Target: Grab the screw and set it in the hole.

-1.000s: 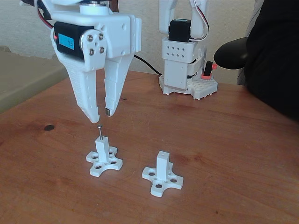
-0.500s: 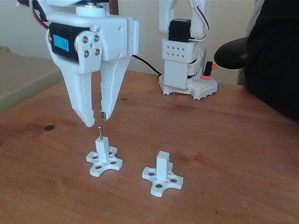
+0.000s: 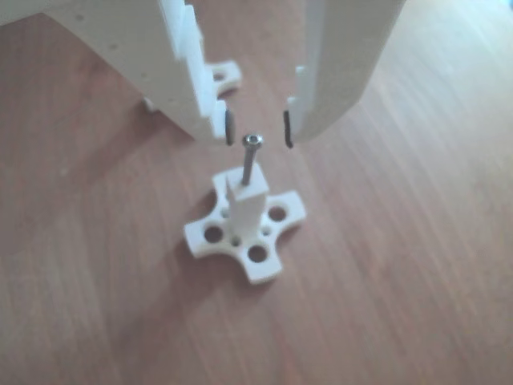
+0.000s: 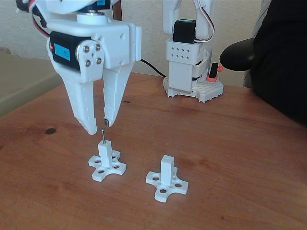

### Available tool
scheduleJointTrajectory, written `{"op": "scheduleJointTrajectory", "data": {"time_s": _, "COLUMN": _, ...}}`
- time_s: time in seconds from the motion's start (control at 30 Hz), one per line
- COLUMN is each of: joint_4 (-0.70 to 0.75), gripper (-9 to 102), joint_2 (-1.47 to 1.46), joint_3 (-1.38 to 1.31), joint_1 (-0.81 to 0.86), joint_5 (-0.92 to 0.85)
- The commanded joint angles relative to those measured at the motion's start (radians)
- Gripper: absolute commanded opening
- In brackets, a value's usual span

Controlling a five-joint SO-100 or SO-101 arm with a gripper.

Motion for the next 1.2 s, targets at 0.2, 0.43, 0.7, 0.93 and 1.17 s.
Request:
{"op": "scheduleJointTrajectory", "data": {"time_s": 0.2, "joint_4": -0.014, "gripper": 8, "joint_2": 0.017, "joint_3": -0.089, "joint_1": 0.002, "joint_5": -0.002}}
{"op": "scheduleJointTrajectory", "data": {"time_s": 0.43, "joint_4": -0.011, "gripper": 8, "joint_2": 0.015, "joint_3": -0.087, "joint_1": 0.003, "joint_5": -0.002}}
{"op": "scheduleJointTrajectory", "data": {"time_s": 0.7, "joint_4": -0.011, "gripper": 8, "joint_2": 0.008, "joint_3": -0.086, "joint_1": 0.003, "joint_5": -0.005}}
{"op": "scheduleJointTrajectory", "data": {"time_s": 0.93, "joint_4": -0.014, "gripper": 8, "joint_2": -0.003, "joint_3": -0.084, "joint_1": 0.003, "joint_5": -0.006}}
{"op": "scheduleJointTrajectory", "data": {"time_s": 1.17, "joint_4": -0.017, "gripper": 8, "joint_2": -0.011, "joint_3": -0.084, "joint_1": 0.005, "joint_5": -0.008}}
